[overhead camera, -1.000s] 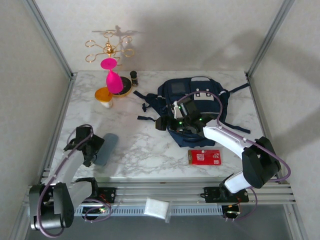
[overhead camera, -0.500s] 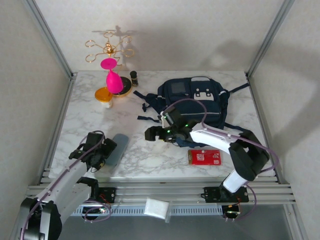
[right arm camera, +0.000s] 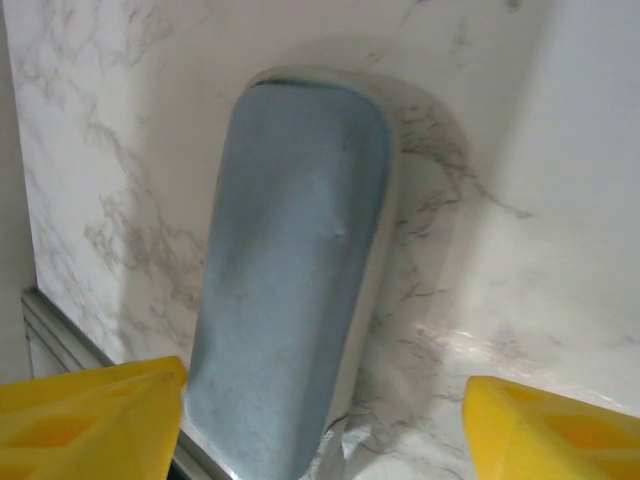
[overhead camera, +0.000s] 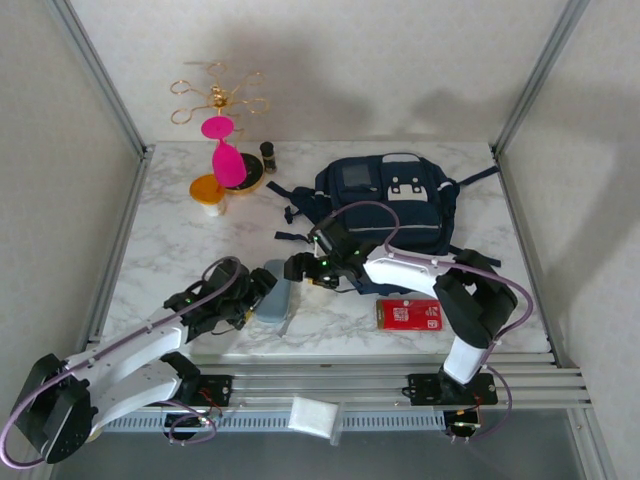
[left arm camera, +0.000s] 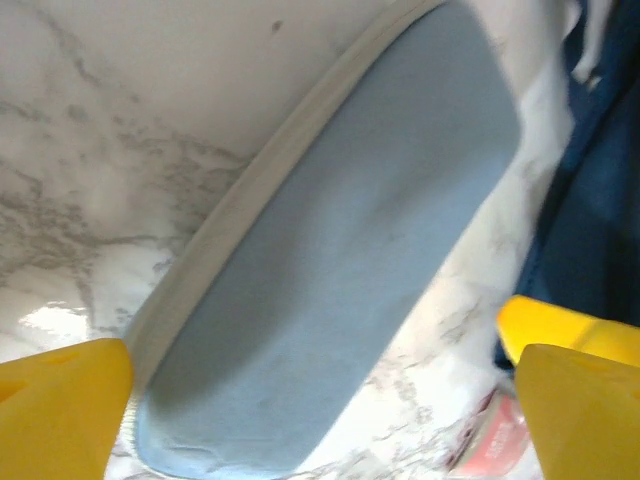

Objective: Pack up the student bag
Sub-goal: Move the pencil pouch to the bottom-center of the table, then pick up the pencil pouch from the bottom-center of the table.

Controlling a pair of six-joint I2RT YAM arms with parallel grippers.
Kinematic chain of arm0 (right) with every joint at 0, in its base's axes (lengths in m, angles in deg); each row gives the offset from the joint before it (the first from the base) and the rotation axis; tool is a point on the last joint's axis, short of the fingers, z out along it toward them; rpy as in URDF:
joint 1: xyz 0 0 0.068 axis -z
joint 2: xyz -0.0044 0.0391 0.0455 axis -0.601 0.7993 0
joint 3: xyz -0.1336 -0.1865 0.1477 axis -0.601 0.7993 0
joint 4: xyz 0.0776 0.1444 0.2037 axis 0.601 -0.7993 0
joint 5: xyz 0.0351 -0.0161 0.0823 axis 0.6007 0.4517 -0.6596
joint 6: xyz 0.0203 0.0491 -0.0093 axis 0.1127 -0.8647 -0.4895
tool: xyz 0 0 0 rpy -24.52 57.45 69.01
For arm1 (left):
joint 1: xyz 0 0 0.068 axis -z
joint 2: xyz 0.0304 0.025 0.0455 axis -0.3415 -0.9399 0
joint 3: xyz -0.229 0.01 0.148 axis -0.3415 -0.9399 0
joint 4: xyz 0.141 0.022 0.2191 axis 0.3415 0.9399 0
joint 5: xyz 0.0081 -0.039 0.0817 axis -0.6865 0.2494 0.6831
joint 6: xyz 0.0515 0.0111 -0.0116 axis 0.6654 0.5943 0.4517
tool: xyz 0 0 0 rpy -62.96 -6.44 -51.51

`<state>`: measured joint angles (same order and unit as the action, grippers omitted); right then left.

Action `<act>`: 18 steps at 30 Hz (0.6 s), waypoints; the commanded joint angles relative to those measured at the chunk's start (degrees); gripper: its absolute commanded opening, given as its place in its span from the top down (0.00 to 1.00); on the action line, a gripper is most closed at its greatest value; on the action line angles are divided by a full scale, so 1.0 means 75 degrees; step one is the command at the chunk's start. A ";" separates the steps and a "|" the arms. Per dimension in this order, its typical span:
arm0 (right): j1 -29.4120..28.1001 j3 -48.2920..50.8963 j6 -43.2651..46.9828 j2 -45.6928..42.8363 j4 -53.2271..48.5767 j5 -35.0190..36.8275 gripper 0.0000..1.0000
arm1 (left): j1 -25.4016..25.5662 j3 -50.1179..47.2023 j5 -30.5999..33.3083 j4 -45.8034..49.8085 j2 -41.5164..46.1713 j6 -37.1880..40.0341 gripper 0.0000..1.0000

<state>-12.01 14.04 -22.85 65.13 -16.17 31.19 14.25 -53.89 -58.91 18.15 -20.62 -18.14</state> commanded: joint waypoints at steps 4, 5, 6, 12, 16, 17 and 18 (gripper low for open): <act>-0.0302 0.0326 -0.0885 0.0164 0.0532 -0.0215 0.32 | -0.1045 0.0122 0.0141 0.0294 0.0041 0.0752 0.17; -0.0386 0.0232 -0.0959 0.0323 0.0574 -0.0277 0.32 | -0.1279 -0.0073 -0.0306 -0.0092 -0.0106 0.0966 0.21; -0.0436 0.0198 -0.1051 0.0419 0.0660 -0.0312 0.32 | -0.1407 -0.0172 -0.0567 -0.0342 -0.0217 0.1161 0.24; -0.0586 0.0017 -0.1436 0.1028 0.1253 -0.0655 0.38 | -0.1677 -0.0045 -0.1401 -0.0903 -0.1123 0.2436 0.37; -0.0597 -0.0077 -0.1595 0.1265 0.1701 -0.0763 0.43 | -0.1668 -0.0527 -0.2114 -0.1972 -0.1599 0.2306 0.48; -0.0598 -0.0143 -0.1587 0.1344 0.1710 -0.0818 0.44 | -0.1668 -0.0552 -0.2083 -0.1982 -0.1651 0.2332 0.50; -0.0593 -0.0257 -0.1554 0.1450 0.1679 -0.0860 0.45 | -0.1669 -0.0565 -0.2063 -0.1975 -0.1723 0.2407 0.54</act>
<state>-16.21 14.70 -33.54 74.35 -6.12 26.16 2.05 -56.95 -70.65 7.41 -32.59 -2.34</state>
